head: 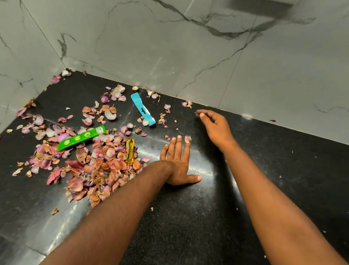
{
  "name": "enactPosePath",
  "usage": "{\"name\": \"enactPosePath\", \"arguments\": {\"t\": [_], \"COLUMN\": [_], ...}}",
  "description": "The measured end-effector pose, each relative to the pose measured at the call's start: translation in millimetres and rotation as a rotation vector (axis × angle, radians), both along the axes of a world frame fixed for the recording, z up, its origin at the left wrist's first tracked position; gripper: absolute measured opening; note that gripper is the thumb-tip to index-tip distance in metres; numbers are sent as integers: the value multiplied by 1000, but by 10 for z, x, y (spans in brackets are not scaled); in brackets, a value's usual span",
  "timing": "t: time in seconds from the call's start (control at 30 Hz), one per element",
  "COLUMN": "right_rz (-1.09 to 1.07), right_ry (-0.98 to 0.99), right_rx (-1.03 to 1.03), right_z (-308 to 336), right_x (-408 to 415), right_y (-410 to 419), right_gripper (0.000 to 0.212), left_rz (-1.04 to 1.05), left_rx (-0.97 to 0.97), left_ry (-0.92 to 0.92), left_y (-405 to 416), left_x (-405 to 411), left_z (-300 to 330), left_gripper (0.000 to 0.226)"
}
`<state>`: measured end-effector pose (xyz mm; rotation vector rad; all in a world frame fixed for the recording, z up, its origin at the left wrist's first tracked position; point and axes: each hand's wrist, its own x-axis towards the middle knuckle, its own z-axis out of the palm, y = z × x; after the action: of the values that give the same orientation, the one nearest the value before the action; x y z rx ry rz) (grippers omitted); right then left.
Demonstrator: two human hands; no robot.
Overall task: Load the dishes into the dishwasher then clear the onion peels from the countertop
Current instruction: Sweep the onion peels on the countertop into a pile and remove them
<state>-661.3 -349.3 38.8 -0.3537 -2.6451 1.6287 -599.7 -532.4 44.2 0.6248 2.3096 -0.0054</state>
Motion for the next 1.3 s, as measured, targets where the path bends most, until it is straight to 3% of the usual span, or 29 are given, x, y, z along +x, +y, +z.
{"name": "enactPosePath", "arguments": {"t": [0.03, 0.1, 0.17, 0.27, 0.33, 0.37, 0.43, 0.47, 0.5, 0.57, 0.63, 0.7, 0.73, 0.8, 0.83, 0.9, 0.97, 1.0, 1.07, 1.13, 1.17, 1.23, 1.3], "right_rz": [-49, -222, -225, 64, 322, 405, 377, 267, 144, 26, 180, 448, 511, 397, 269, 142, 304, 433, 640, 533, 398, 217, 367], "right_ry": [83, 170, -19, -278, -236, -214, -176, -98, -14, 25, -110, -169, -172, -136, -79, -21, -101, -140, -170, -170, -112, 9, -88], "right_rx": [-45, 95, 375, 633, 502, 255, -243, -317, -216, 199, 415, 369, 180, -253, -273, 73, 376, 420, 246, -178, -239, 29, 299], "right_z": [15, 6, -62, -134, -80, -17, 106, 138, 155, 81, -11, -38, 13, 108, 142, 115, 43, 5, 35, 146, 197, 206, 123], "right_x": [33, 26, -50, -58, -18, -9, 2, -33, -101, -245, -319, -327, -309, -310, -351, -483, -550, -567, -591, -587, -600, -670, -686], "right_y": [-12, -12, -9, -193, -361, -421, -497, -514, -513, -510, -569, -644, -670, -730, -735, -706, -730, -742, -750, -757, -757, -738, -776], "right_gripper": [26, 29, 54, 83, 74, 63, 45, 41, 40, 49, 64, 63, 58, 48, 45, 51, 61, 61, 49, 44, 43, 40, 47], "left_rz": [4, 8, 9, 6, 2, 6, 14, 14, 13, 14, 15, 13, 11, 15, 18, 25, 21, 18, 15, 14, 15, 21, 22], "left_rx": [7, 15, 17, 6, -4, -1, 12, 16, 17, 13, 12, 13, 15, 25, 30, 29, 20, 19, 18, 23, 25, 25, 22], "left_ry": [3, 8, 10, 16, 9, 9, 21, 23, 22, 21, 16, 5, 6, 15, 16, 15, 16, 10, 8, 15, 13, 10, 13], "left_y": [-1, -2, 4, 5, 19, 25, 20, 18, 20, 11, 5, 4, 6, 2, 5, 5, 5, 9, 9, 8, 8, 6, 5], "left_x": [-1, 6, 14, 23, 38, 43, 43, 37, 31, 27, 26, 23, 22, 17, 15, 19, 20, 17, 8, 4, 1, 4, 8], "left_z": [-3, -10, -9, 6, 14, 16, 11, 13, 12, 5, 3, 8, 4, 2, 7, -3, -8, -10, -27, -33, -28, -33, -31], "left_gripper": [126, 126, 126, 125, 125, 125, 126, 126, 127, 128, 128, 127, 127, 128, 128, 128, 128, 128, 128, 128, 128, 129, 129]}}
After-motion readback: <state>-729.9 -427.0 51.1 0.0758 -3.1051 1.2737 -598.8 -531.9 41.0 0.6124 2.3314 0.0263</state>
